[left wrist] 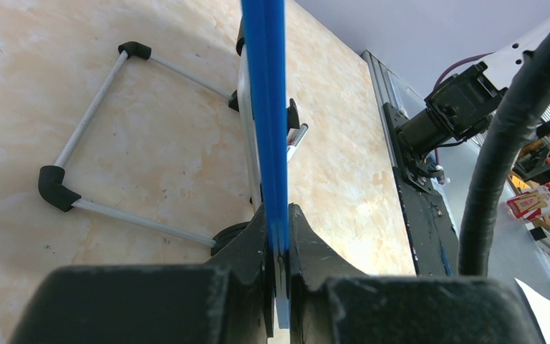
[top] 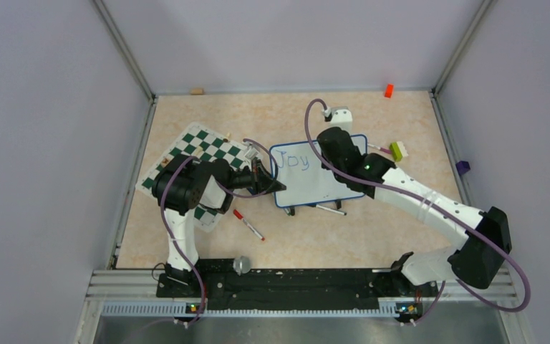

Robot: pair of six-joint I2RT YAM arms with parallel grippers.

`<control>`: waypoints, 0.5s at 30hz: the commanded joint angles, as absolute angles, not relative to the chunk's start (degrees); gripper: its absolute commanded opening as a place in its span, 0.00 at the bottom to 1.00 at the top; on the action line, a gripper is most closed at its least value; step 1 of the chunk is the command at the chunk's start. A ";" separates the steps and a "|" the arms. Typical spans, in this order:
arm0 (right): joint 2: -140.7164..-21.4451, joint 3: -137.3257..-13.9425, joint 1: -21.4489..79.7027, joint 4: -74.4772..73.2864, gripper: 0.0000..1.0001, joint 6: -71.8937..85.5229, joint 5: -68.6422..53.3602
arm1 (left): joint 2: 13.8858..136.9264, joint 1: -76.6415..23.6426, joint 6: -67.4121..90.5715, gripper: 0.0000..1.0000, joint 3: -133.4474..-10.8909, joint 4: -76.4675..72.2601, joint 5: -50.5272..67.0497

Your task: Write a sentence on the whiteboard

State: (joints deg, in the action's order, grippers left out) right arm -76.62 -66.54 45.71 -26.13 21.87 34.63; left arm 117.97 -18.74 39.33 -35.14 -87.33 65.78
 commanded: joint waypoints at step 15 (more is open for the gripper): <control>-72.45 -61.02 44.47 -25.98 0.00 24.06 33.44 | 116.58 -18.85 35.32 0.00 -34.52 -92.81 67.85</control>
